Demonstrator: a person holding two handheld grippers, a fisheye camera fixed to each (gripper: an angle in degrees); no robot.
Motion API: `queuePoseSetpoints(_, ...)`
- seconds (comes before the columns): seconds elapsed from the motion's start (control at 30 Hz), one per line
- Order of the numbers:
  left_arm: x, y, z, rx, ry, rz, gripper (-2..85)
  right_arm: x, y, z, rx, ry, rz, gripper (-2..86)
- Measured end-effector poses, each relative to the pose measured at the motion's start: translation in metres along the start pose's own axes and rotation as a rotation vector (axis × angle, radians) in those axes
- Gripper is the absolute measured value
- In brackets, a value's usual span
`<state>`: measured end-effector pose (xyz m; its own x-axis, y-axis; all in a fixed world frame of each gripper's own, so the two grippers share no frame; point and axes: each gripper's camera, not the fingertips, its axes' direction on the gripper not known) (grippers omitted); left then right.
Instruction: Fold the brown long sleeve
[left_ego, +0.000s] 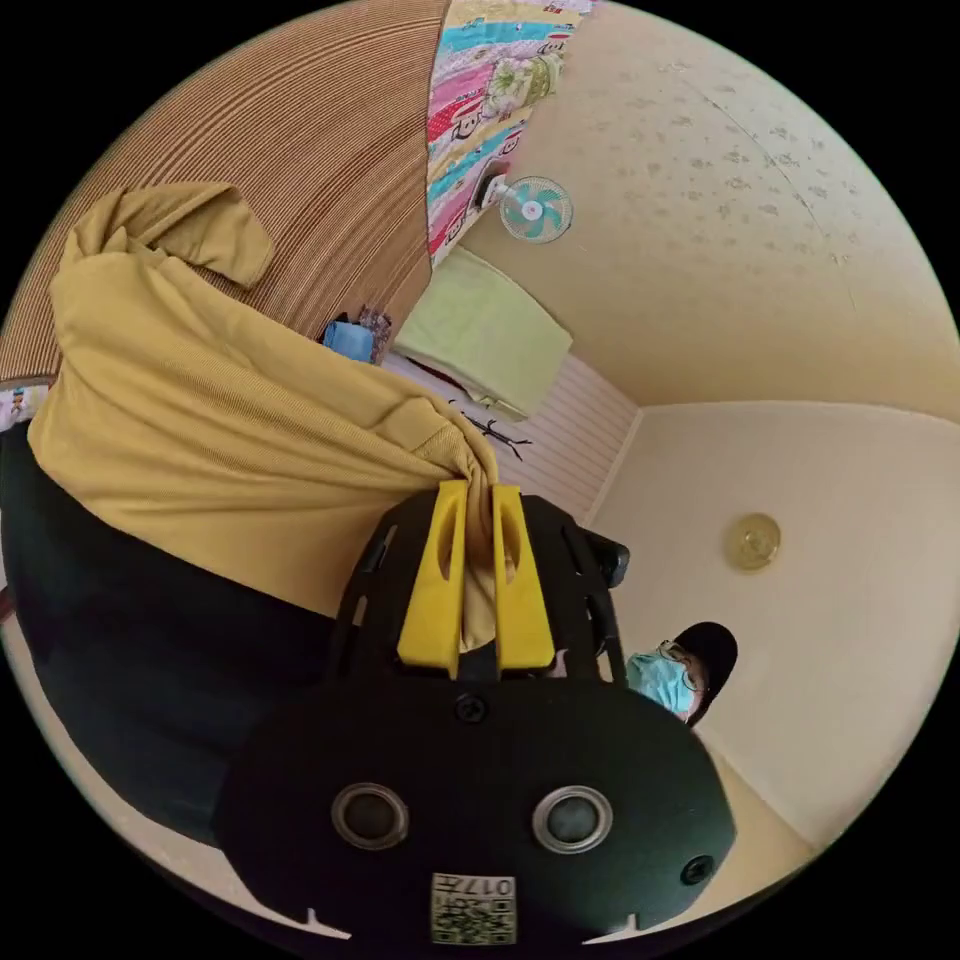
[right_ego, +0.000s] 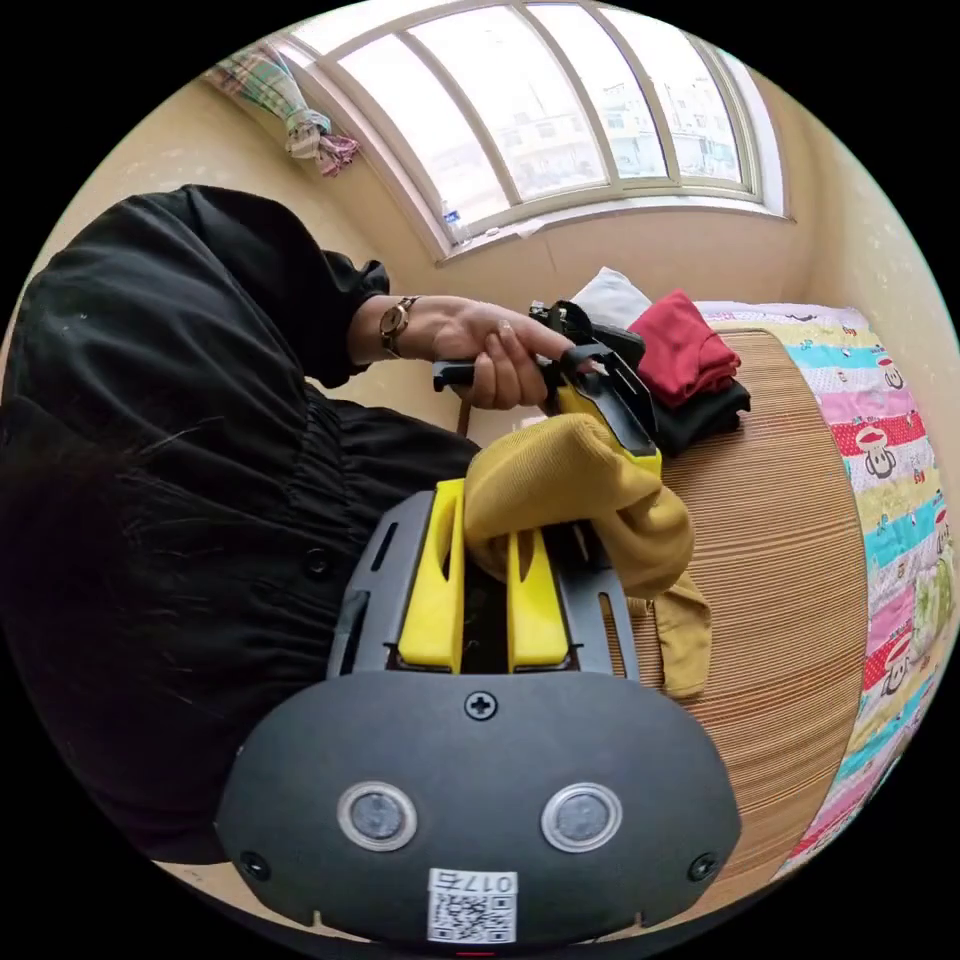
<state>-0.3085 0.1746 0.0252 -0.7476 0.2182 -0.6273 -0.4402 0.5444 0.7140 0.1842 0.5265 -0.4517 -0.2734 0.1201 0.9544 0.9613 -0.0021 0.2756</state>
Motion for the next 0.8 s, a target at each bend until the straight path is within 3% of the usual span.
queuePoseSetpoints(0.1, 0.022, -0.002, -0.009, 0.077, 0.162, 0.294, 5.0, -0.002, 0.022, -0.017, 0.183, 0.004, 0.054, 6.4)
queuePoseSetpoints(0.2, 0.076, -0.003, -0.004, 0.038, 0.276, 0.676, 5.0, -0.016, 0.035, -0.031, 0.376, 0.041, 0.042, 7.2)
queuePoseSetpoints(0.27, 0.137, 0.009, 0.01, -0.106, 0.294, 1.024, 5.0, -0.033, 0.049, -0.046, 0.519, 0.104, -0.063, 5.9)
queuePoseSetpoints(0.37, 0.202, 0.038, 0.026, -0.325, 0.319, 1.383, 5.0, -0.041, 0.084, -0.067, 0.71, 0.164, -0.203, 4.1)
queuePoseSetpoints(0.47, 0.233, 0.053, 0.032, -0.448, 0.517, 1.578, 4.9, -0.028, 0.127, -0.084, 0.868, 0.112, -0.212, 3.5)
queuePoseSetpoints(0.57, 0.238, 0.031, 0.053, -0.616, 0.809, 1.494, 4.9, -0.008, 0.164, -0.095, 0.961, 0.1, -0.103, 6.2)
queuePoseSetpoints(0.63, 0.232, 0.013, 0.072, -0.695, 0.895, 1.391, 4.9, 0.004, 0.182, -0.104, 1.019, 0.098, 0.004, 11.8)
queuePoseSetpoints(0.7, 0.217, 0.0, 0.091, -0.713, 0.875, 1.311, 4.9, 0.019, 0.194, -0.114, 1.07, 0.053, 0.1, 16.6)
queuePoseSetpoints(0.8, 0.174, -0.019, 0.13, -0.703, 0.725, 1.138, 4.9, 0.062, 0.194, -0.118, 1.005, -0.233, 0.237, 19.5)
